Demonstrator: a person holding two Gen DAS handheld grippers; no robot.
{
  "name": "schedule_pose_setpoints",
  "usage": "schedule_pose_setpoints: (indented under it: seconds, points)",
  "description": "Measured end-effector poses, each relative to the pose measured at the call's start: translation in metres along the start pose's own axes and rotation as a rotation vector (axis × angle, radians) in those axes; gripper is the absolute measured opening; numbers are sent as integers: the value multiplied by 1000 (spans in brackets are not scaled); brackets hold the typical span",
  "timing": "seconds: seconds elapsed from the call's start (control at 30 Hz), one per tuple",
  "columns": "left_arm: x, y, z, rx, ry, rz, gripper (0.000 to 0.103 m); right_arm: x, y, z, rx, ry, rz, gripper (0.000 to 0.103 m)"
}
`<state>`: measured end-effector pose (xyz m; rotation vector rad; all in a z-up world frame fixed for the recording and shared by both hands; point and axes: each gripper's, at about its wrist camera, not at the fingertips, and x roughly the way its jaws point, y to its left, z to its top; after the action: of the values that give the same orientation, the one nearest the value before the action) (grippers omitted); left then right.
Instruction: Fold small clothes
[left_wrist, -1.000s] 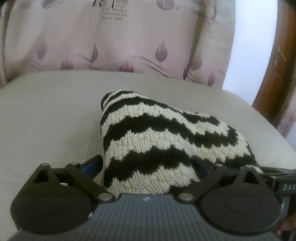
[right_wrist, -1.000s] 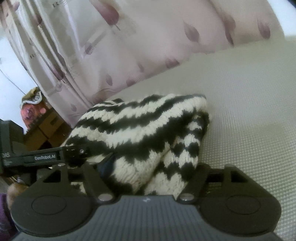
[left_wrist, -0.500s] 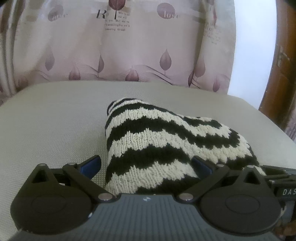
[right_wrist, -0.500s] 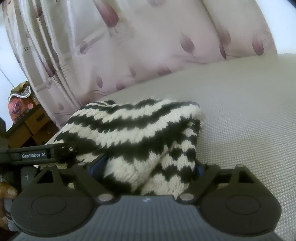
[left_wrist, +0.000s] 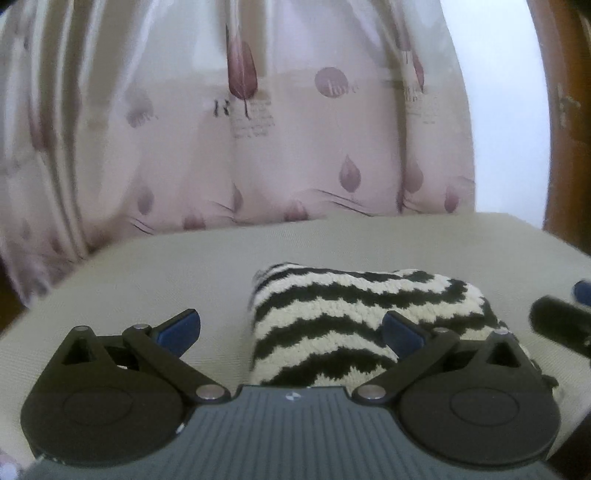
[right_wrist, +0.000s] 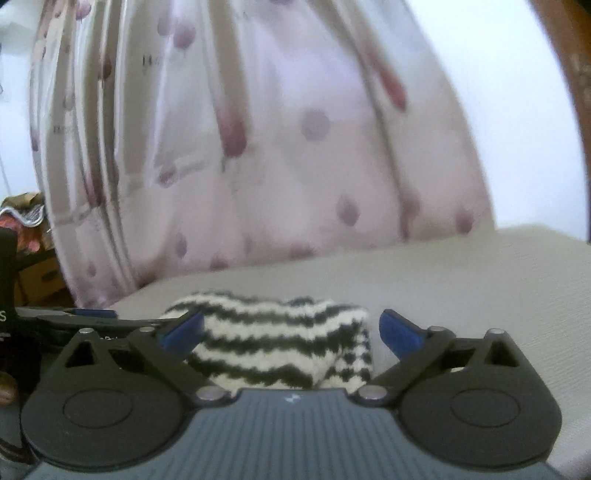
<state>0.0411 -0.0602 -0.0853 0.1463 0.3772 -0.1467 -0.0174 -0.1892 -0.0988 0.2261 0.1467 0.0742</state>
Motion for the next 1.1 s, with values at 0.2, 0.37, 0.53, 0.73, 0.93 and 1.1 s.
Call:
schedule_pose_setpoints:
  seconds: [0.2, 0.37, 0.53, 0.73, 0.93, 1.1]
  points:
    - [-43, 7, 12, -132, -116, 58, 103, -29, 7, 11, 32, -63, -38, 103]
    - [-71, 21, 20, -226, -157, -10, 103, -43, 17, 18, -1, -70, -48, 103]
    - [-84, 18, 25, -198, -144, -81, 103, -50, 30, 16, -52, -55, -54, 103]
    - [-87, 13, 17, -188, -132, -82, 103, -54, 30, 13, -46, -50, -81, 103]
    - [-80, 10, 7, -167, -100, -75, 103, -52, 28, 9, -35, -26, -86, 103]
    - [-71, 10, -1, -157, -69, -69, 103, -49, 28, 5, -32, 1, -81, 103]
